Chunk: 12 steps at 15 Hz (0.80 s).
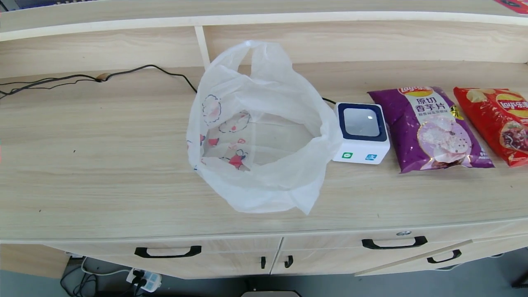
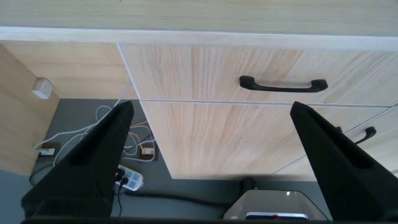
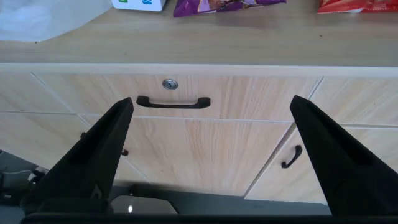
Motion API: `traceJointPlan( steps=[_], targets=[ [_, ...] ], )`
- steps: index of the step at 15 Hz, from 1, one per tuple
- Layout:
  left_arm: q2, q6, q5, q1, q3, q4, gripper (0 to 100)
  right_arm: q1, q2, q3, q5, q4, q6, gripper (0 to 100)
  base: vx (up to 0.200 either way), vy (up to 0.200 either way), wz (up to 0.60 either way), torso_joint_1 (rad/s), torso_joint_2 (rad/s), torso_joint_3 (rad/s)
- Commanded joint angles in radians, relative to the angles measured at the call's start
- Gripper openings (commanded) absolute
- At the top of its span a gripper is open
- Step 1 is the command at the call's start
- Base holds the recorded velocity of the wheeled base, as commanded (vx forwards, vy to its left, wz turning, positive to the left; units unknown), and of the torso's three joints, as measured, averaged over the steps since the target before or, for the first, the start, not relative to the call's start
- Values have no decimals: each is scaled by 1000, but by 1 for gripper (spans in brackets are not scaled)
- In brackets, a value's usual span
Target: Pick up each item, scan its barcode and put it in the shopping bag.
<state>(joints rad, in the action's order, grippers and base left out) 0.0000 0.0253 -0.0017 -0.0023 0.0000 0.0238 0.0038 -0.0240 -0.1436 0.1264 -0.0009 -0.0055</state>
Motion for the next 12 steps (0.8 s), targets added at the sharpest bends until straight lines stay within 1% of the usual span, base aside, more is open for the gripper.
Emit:
traceJointPlan(
  steps=[1, 3, 5, 6, 7, 8, 9, 11, 12],
  targets=[
    [2, 1, 0, 1, 0, 1, 100, 8, -235, -209, 52, 25, -1, 100, 0, 0, 0, 0, 0, 0],
    [2, 1, 0, 1, 0, 1, 100, 16, -445, -317, 58, 15, 35, 100, 0, 0, 0, 0, 0, 0],
    [2, 1, 0, 1, 0, -1, 100, 19, -622, -419, 61, -27, 45, 100, 0, 0, 0, 0, 0, 0],
    [2, 1, 0, 1, 0, 1, 100, 38, -703, -458, 61, -57, 47, 100, 0, 0, 0, 0, 0, 0],
    [2, 1, 0, 1, 0, 1, 100, 74, -772, -485, 70, -87, 47, 100, 0, 0, 0, 0, 0, 0],
    [2, 1, 0, 1, 0, 1, 100, 104, -823, -511, 90, -82, 47, 100, 0, 0, 0, 0, 0, 0],
    [2, 1, 0, 1, 0, 1, 100, 113, -879, -547, 105, -62, 44, 100, 0, 0, 0, 0, 0, 0],
    [2, 1, 0, 1, 0, 1, 100, 111, -984, -625, 101, -53, 19, 100, 0, 0, 0, 0, 0, 0],
    [2, 1, 0, 1, 0, 1, 100, 107, -1005, -637, 99, -54, 7, 100, 0, 0, 0, 0, 0, 0]
  ],
)
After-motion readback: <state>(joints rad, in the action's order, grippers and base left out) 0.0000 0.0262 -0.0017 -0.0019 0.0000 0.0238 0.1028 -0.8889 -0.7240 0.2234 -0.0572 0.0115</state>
